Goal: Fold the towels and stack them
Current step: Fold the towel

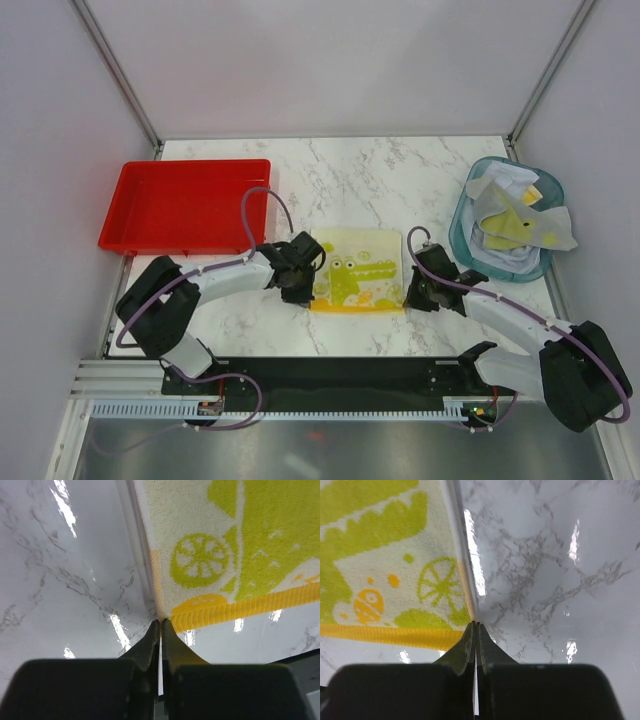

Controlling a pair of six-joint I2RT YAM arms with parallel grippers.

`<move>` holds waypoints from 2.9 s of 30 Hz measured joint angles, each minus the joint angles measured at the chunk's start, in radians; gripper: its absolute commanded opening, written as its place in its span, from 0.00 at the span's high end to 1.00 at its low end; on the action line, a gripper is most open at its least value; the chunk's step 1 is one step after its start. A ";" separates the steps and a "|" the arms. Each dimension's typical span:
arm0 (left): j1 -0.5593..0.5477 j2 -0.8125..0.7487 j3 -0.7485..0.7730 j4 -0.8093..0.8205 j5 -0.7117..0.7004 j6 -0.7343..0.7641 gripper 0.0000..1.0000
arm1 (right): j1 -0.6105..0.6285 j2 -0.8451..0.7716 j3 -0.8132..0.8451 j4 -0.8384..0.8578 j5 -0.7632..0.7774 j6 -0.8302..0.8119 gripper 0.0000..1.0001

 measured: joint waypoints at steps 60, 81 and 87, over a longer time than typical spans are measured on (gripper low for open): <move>0.246 0.581 0.741 -0.100 -0.020 0.308 0.52 | -0.153 0.664 0.557 0.150 -0.018 -0.406 0.70; 0.291 0.532 0.769 -0.097 0.117 0.568 0.44 | -0.250 0.726 0.777 0.010 -0.332 -0.673 0.52; 0.294 0.555 0.769 -0.097 0.170 0.618 0.46 | -0.273 0.819 0.848 -0.063 -0.407 -0.750 0.52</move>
